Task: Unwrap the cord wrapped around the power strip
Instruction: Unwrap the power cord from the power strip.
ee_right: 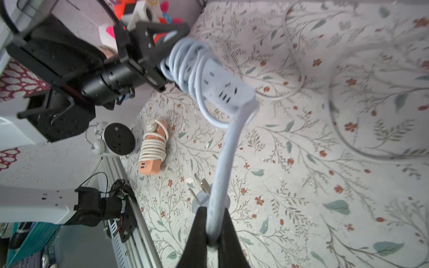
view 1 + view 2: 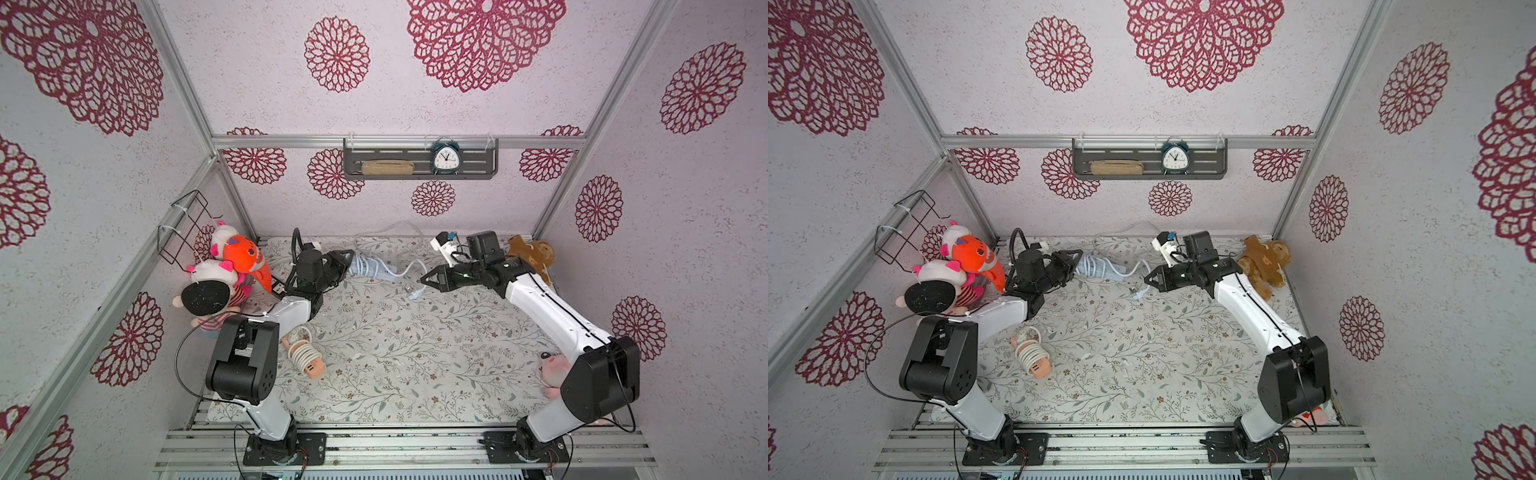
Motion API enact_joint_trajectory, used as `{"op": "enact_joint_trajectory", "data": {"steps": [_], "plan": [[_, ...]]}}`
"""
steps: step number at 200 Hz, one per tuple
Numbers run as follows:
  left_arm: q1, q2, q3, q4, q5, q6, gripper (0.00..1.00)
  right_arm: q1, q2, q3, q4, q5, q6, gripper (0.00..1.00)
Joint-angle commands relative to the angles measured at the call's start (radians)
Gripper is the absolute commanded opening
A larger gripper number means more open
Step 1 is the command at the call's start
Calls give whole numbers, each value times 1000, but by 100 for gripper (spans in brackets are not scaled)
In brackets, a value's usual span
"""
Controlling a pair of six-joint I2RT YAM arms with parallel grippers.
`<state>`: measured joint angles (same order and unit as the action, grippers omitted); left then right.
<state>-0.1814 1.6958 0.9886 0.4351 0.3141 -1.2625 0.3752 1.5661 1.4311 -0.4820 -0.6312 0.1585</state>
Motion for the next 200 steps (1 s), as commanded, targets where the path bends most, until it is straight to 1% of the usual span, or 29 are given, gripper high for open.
{"op": "enact_joint_trajectory", "data": {"steps": [1,19,37,49,66,85,98,126,144,161,179,193,200], "plan": [[11,-72,33,-91,95,82,0,-42,30,77,48,48,10,0],[20,-79,29,-61,245,63,0,-60,98,136,19,102,-13,0],[23,-80,13,78,364,-24,0,-66,162,168,-2,161,-40,0],[26,-81,4,186,406,-102,0,-70,201,173,-14,193,-59,0],[33,-78,6,310,414,-199,0,-70,242,157,-19,209,-68,0],[34,-62,26,401,388,-276,0,-67,253,93,4,199,-63,0],[36,-50,36,433,345,-299,0,-68,246,45,12,188,-62,0],[49,-32,32,457,223,-302,0,-67,216,-73,6,151,-68,0],[53,-17,25,441,141,-296,0,-66,192,-160,22,118,-75,0],[38,2,30,434,100,-292,0,-66,173,-235,53,67,-81,0],[12,23,36,433,78,-293,0,-67,160,-294,101,28,-70,8],[1,32,33,435,64,-296,0,-68,163,-316,118,32,-61,15],[-2,34,30,436,57,-297,0,-67,167,-324,123,37,-58,17]]}}
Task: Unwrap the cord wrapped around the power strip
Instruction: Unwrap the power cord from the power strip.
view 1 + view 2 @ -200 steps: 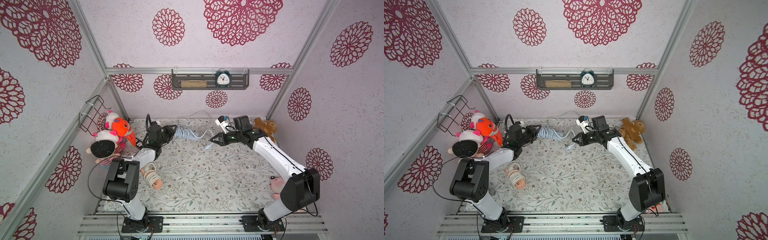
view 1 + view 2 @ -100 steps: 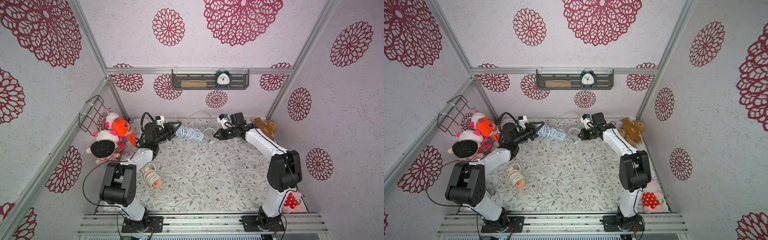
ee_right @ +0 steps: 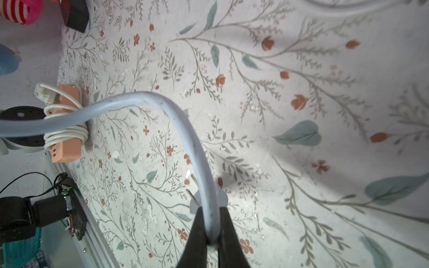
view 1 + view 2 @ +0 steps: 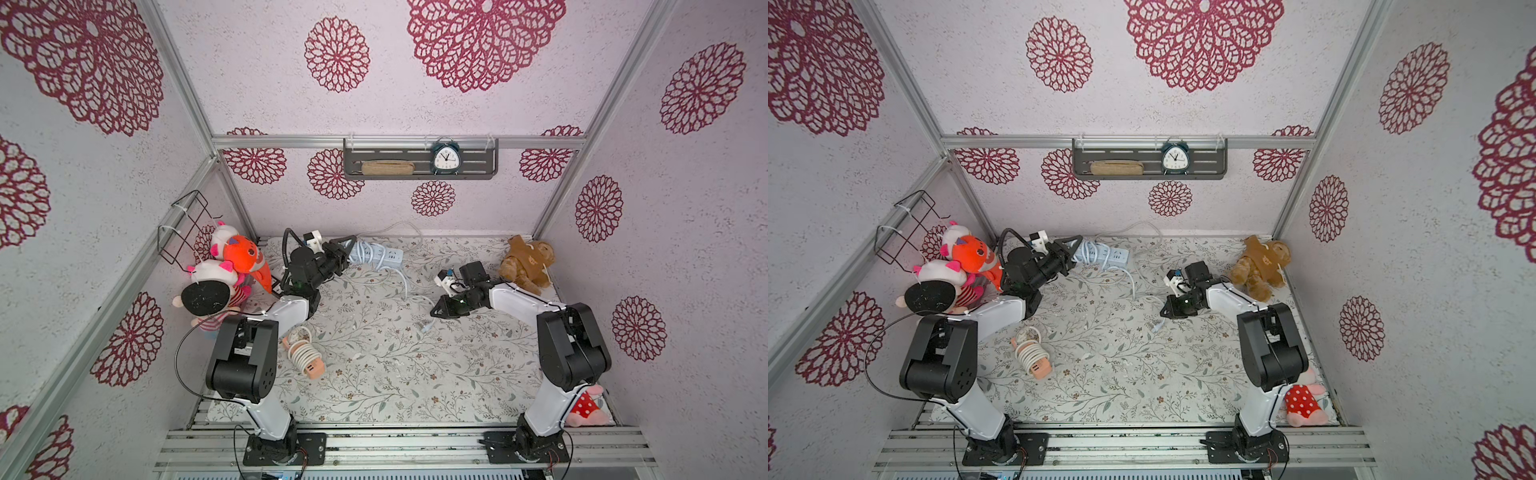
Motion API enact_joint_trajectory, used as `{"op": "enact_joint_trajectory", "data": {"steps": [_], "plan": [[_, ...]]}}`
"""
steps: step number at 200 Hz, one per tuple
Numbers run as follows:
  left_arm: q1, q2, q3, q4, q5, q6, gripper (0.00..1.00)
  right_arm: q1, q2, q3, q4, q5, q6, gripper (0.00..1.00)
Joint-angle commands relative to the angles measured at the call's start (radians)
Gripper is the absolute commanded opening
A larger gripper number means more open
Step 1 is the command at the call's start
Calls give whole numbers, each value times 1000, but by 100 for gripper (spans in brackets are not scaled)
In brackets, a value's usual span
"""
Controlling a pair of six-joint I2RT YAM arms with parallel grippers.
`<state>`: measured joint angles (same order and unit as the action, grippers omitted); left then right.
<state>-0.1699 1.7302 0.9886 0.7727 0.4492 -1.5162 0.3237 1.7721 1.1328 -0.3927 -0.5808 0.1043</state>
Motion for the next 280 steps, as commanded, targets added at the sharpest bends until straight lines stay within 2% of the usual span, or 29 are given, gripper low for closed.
{"op": "enact_joint_trajectory", "data": {"steps": [1,17,34,52,65,87,107,134,152,183,209,250,280], "plan": [[-14,-1,30,99,-79,-44,0,-16,-38,-26,35,-12,-4,17],[-21,-4,28,94,-89,-38,0,-15,-30,-45,58,3,13,16],[-25,-13,25,77,-104,-29,0,-14,-25,-58,78,25,24,9],[-22,-28,22,50,-116,-14,0,-14,-28,-65,76,53,31,9],[-23,-35,24,32,-118,-6,0,-14,-42,-70,84,59,43,16],[-29,-35,19,38,-123,-14,0,0,-83,-81,114,66,72,41],[-35,-35,4,66,-134,-34,0,28,-88,-92,174,91,116,51],[-40,-43,-12,83,-147,-50,0,59,-47,-60,208,120,157,53],[-45,-50,-20,81,-157,-62,0,87,-74,-49,259,126,174,53],[-70,-67,-29,69,-198,-85,0,124,-202,-153,587,111,256,53],[-100,-71,-17,68,-225,-108,0,135,-200,-154,735,136,346,53],[-155,-82,-11,45,-298,-116,0,193,-214,-135,850,157,450,72],[-180,-77,-6,55,-332,-130,0,237,-211,-119,877,184,503,73]]}}
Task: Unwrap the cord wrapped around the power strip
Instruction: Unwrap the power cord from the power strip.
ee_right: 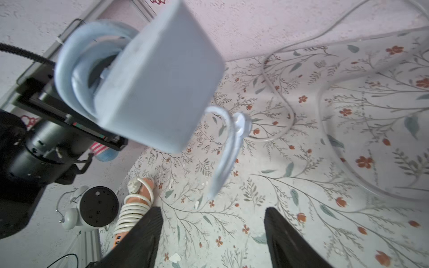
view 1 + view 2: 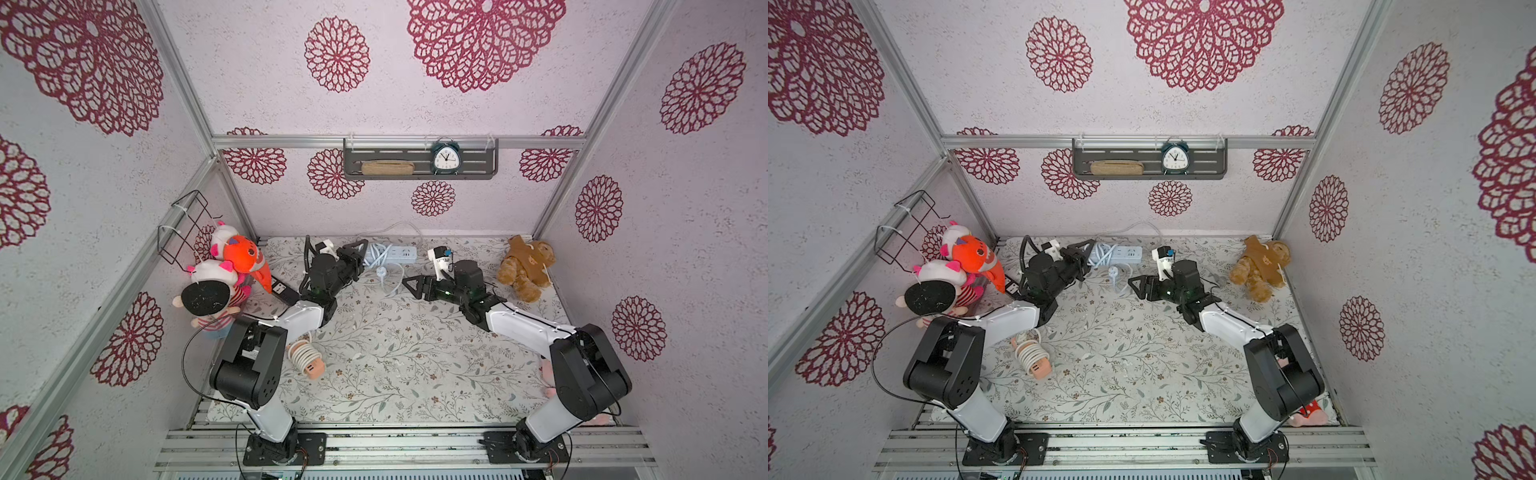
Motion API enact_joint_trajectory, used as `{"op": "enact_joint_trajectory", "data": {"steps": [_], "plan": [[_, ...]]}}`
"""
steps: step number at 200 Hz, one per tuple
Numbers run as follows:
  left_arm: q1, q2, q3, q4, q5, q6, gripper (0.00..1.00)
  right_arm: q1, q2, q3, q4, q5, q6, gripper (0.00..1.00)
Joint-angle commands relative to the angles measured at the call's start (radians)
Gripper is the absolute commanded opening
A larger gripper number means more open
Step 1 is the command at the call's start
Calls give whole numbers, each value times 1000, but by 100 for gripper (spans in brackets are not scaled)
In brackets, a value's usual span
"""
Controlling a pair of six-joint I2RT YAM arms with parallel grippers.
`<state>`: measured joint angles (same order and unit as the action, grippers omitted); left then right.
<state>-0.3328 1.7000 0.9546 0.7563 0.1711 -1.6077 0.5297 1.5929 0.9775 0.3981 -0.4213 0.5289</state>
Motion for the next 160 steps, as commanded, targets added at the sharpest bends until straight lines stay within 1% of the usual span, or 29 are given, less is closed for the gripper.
{"op": "enact_joint_trajectory", "data": {"steps": [1,32,42,63,89,97,105,119,134,160], "plan": [[-17,-46,28,72,-54,-39,0,32,-31,39,86,27,79,73],[-35,-40,41,89,-57,-58,0,38,-14,59,-15,169,43,73],[-37,-43,42,84,-57,-59,0,38,-11,56,-23,195,30,73],[-45,-45,41,89,-58,-65,0,36,16,62,-24,208,12,73],[-52,-45,30,129,-61,-96,0,37,48,58,9,211,18,69],[-53,-49,27,129,-63,-99,0,38,56,53,18,208,22,63],[-53,-50,23,135,-63,-106,0,38,66,50,26,197,26,52],[-52,-51,17,154,-69,-121,0,38,78,47,24,192,17,26],[-50,-44,8,184,-78,-165,0,37,82,41,-10,213,-13,0],[-29,17,-19,365,-80,-303,0,36,90,31,-106,258,-91,0]]}}
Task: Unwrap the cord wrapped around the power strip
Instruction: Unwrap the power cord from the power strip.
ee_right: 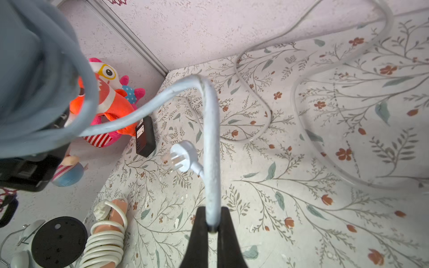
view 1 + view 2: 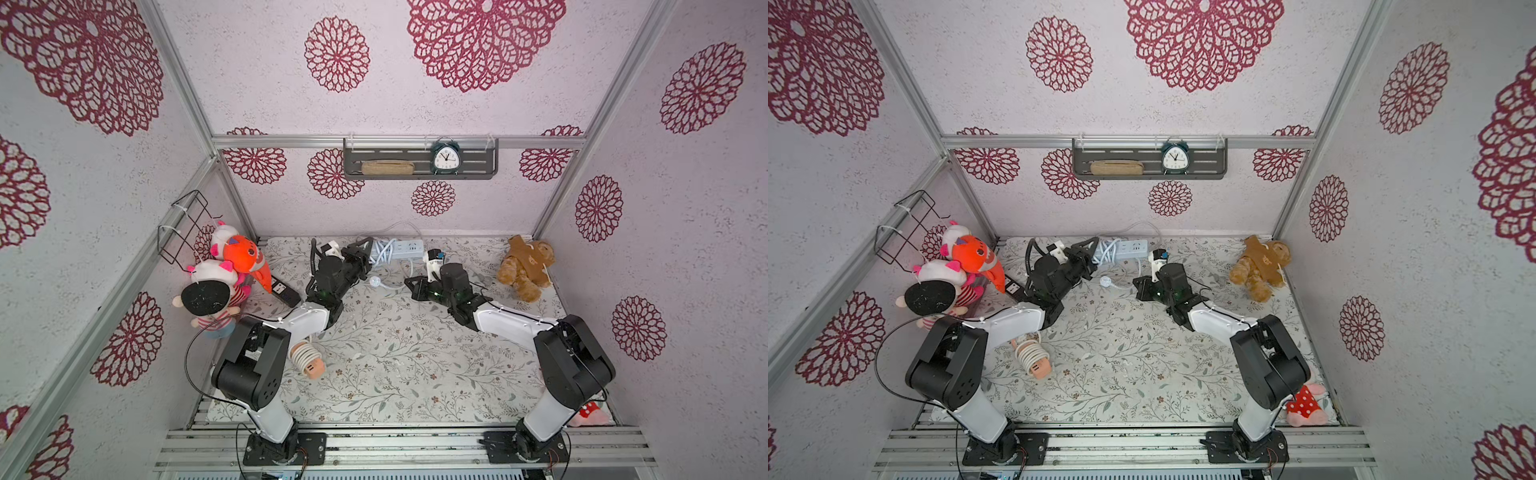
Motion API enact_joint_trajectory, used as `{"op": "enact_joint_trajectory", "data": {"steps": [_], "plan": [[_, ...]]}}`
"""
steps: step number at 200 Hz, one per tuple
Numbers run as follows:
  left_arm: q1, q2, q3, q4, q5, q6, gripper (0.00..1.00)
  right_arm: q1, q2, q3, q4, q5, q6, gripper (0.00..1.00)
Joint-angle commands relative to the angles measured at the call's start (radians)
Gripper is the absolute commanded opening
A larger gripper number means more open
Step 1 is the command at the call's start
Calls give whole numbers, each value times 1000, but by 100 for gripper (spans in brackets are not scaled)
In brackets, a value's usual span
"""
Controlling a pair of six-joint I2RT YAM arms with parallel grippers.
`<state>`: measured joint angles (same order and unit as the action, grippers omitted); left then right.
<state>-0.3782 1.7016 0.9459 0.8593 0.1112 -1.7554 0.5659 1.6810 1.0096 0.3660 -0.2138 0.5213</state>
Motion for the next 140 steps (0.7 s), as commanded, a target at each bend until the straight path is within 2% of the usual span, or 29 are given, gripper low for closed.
{"op": "enact_joint_trajectory", "data": {"steps": [1,40,81,140], "plan": [[16,18,-10,266,-19,-160,0,0,3,-2,-79,52,-87,0],[41,5,-23,238,-34,-183,0,0,25,4,-232,124,-199,0],[129,-85,-85,150,-59,-168,0,-1,19,18,-423,187,-319,0],[183,-103,-126,192,-62,-233,0,-2,34,-7,-524,228,-410,0]]}}
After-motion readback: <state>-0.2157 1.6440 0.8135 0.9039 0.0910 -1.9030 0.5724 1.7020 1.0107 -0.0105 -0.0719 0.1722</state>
